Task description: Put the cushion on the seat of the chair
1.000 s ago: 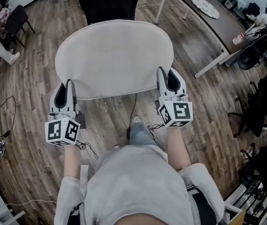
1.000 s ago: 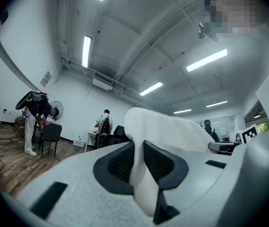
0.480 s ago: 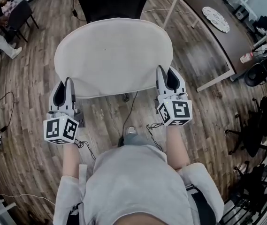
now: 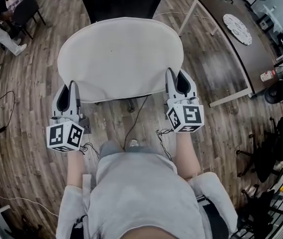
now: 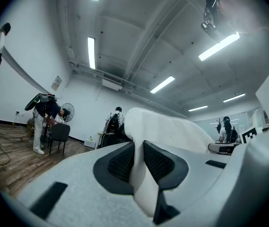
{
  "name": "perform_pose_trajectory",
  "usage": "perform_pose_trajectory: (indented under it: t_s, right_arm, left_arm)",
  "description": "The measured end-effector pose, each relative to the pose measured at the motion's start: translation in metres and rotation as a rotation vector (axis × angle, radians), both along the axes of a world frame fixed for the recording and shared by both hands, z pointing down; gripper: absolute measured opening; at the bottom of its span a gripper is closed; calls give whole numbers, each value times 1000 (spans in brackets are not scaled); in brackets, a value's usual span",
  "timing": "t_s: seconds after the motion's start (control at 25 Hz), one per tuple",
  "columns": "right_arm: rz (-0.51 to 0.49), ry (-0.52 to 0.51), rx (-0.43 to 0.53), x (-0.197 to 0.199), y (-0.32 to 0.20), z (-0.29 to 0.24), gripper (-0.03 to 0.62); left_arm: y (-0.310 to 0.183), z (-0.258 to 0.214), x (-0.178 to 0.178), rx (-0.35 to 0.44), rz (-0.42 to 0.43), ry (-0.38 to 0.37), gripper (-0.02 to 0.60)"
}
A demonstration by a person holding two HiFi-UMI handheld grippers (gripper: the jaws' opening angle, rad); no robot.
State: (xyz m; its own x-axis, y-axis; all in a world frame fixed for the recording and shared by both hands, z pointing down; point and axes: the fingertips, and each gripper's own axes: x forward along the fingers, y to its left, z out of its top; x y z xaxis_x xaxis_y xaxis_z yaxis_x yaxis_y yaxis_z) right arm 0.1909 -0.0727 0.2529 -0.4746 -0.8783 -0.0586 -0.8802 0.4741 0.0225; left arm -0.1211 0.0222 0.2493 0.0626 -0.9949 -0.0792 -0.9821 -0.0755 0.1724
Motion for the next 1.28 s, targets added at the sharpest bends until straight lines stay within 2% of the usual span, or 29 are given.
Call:
perform_pose_trajectory:
  t_s: [0.4,0.96,1.28]
  right_arm:
    - [0,0,-63,-7,-44,24,78]
    - [96,30,-232,-55,-142,82,78]
    - [161,45,-355,-79,-183,133,78]
  left_arm:
    - [-44,21,-6,-67,-6,-5,66]
    - [-169,78,-62,-224,82,19,63]
    - [-224,129,-89,-338,141,46,63]
